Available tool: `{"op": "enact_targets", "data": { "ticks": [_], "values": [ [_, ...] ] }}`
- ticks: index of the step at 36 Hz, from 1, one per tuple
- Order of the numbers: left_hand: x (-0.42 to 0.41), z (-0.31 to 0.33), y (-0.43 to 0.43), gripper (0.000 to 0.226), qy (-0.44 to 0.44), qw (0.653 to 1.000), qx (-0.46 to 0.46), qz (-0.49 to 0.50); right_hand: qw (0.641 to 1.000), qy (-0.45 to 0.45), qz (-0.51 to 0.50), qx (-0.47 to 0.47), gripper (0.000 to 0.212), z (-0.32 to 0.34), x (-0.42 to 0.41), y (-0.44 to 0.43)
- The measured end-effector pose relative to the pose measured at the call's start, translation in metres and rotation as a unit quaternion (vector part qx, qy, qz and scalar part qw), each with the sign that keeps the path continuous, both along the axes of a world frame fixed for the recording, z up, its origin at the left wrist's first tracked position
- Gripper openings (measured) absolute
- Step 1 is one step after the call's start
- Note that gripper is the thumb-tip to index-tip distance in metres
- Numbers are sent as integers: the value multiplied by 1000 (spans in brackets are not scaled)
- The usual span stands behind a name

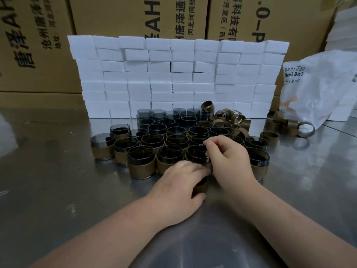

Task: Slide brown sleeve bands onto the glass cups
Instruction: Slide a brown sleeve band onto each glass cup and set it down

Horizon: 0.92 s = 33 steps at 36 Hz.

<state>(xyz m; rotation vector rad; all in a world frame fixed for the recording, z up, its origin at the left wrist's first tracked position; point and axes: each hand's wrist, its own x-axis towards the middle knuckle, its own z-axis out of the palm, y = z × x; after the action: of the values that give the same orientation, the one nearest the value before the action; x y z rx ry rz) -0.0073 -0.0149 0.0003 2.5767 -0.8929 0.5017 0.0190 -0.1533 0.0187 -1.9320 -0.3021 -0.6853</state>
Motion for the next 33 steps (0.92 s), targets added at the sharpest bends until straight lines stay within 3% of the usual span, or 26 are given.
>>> {"op": "enact_targets", "data": {
  "ticks": [6, 10, 14, 18, 22, 26, 31, 33],
  "values": [
    [1, -3, 0, 55, 32, 999, -16, -5, 998, 27, 26, 42, 18, 20, 14, 8],
    [3, -5, 1, 51, 21, 999, -36, -17, 997, 44, 2, -59, 10, 31, 40, 10],
    [5, -8, 1, 52, 32, 998, -54, -21, 978, 89, -29, -185, 30, 49, 81, 14],
    [7, -10, 1, 51, 43, 997, -64, -29, 932, 142, -42, -330, 42, 68, 124, 22],
    [9, -10, 2, 37, 33, 996, -68, -39, 890, 178, -60, -415, 44, 77, 154, 32],
    [8, -11, 3, 28, 32, 996, -72, -50, 823, 204, -77, -524, 43, 71, 177, 41],
    [10, -11, 4, 30, 31, 995, -74, -54, 763, 221, -86, -601, 45, 64, 195, 48],
    [10, -11, 4, 32, 31, 995, -75, -53, 740, 226, -101, -625, 36, 63, 197, 51]
  ]
}}
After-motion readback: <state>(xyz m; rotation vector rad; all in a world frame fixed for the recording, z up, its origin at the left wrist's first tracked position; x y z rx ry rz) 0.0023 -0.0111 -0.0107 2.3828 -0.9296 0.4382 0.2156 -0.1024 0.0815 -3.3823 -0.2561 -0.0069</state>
